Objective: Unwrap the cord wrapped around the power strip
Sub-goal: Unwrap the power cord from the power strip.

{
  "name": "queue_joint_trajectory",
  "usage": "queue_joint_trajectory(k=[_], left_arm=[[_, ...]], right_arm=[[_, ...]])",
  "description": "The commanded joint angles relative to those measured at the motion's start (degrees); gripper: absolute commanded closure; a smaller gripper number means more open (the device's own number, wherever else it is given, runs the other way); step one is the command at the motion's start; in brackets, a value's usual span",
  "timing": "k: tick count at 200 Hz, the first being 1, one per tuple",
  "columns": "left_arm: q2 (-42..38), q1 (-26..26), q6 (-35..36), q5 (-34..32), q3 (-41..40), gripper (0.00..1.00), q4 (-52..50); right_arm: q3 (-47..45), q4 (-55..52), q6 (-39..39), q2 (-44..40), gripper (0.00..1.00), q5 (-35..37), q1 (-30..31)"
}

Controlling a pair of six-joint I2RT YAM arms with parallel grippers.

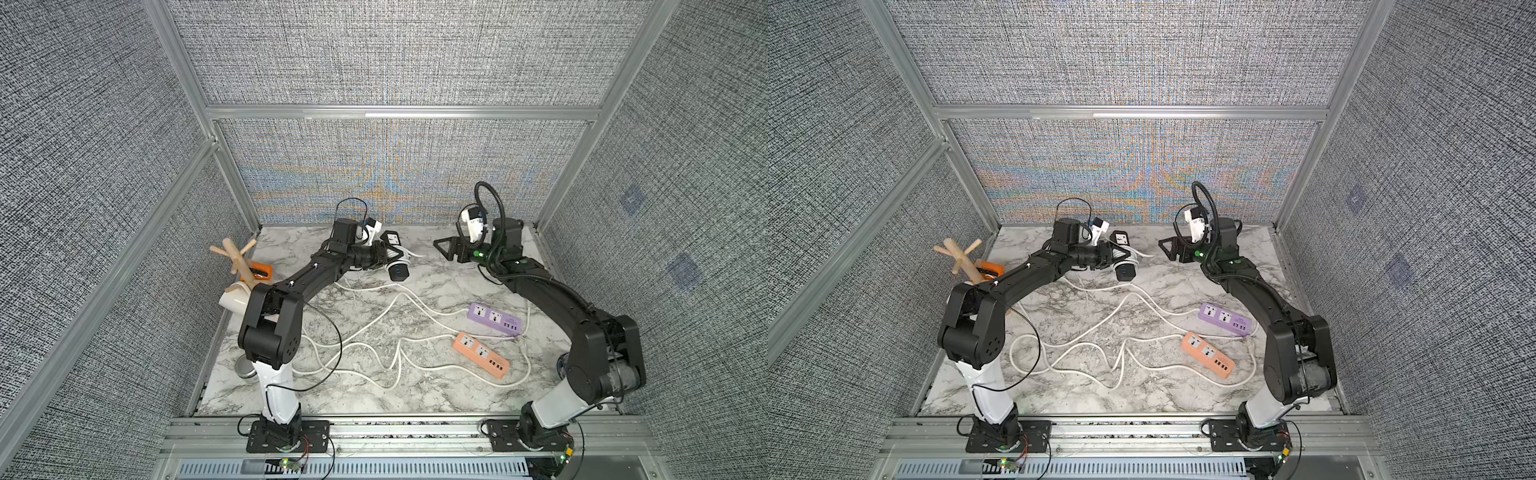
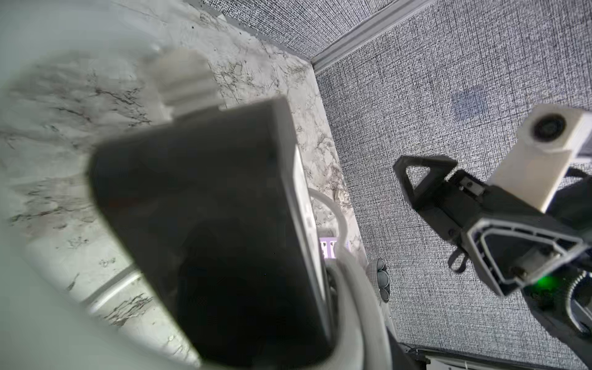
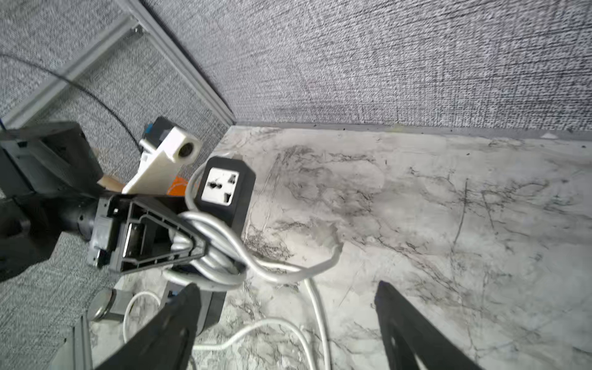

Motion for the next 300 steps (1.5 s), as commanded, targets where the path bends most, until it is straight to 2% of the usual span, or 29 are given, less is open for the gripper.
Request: queue_joint_trajectory(k=[1, 35, 77, 119, 153, 209, 233, 249, 260, 268, 281, 300], left_arm=[[0.12, -0.79, -5.89, -2.84, -0.77, 1.0, 10.82], [1.25, -2.52, -9.76, -5.77, -1.23, 1.0, 16.59], [0.96, -3.56, -11.9, -8.59, -1.98, 1.0, 20.58], [1.27, -4.14, -14.01, -8.33, -3.38, 1.0, 24.93], [1.24, -4.26, -15.43, -8.29, -3.83, 1.0, 27.22], [1.29, -4.32, -14.96, -7.21, -4.04, 1.0, 27.1], [1.36, -4.27, -13.88, -7.52, -4.65, 1.0, 26.35], [0.99, -4.19, -12.19, -9.6, -4.67, 0.68, 23.04], [0.81, -3.98, -11.18, -10.82, -4.52, 0.34, 21.56], [0.98, -3.89, -10.85, -11.14, -4.01, 0.18, 20.79], [1.48, -3.64, -10.96, -10.79, -2.91, 0.02, 20.41], [1.71, -3.51, -10.41, -9.93, -1.33, 0.01, 19.82]], right_arm=[[1.56, -8.56, -9.44, -0.21, 0.14, -0.43, 2.66], [5.14, -13.34, -12.21, 1.64, 0.15, 0.96, 7.89], [9.46, -16.35, -12.58, 5.99, 0.15, 7.39, 12.82], [12.11, -15.29, -10.63, 8.36, 0.16, 7.8, 13.64], [13.87, -14.79, -9.52, 10.41, 0.23, 7.95, 13.74], [13.47, -13.17, -8.24, 11.06, 0.56, 9.31, 13.68], [12.69, -12.34, -8.78, 10.14, 0.77, 9.35, 13.4], [11.97, -11.87, -10.22, 9.11, 0.8, 8.72, 13.13], [11.68, -11.56, -11.69, 8.49, 0.84, 8.0, 12.75], [11.57, -11.62, -12.5, 8.08, 0.88, 7.69, 12.4], [11.45, -11.4, -12.81, 7.71, 0.9, 7.61, 11.83], [10.77, -10.01, -12.27, 7.25, 0.92, 7.04, 11.07]])
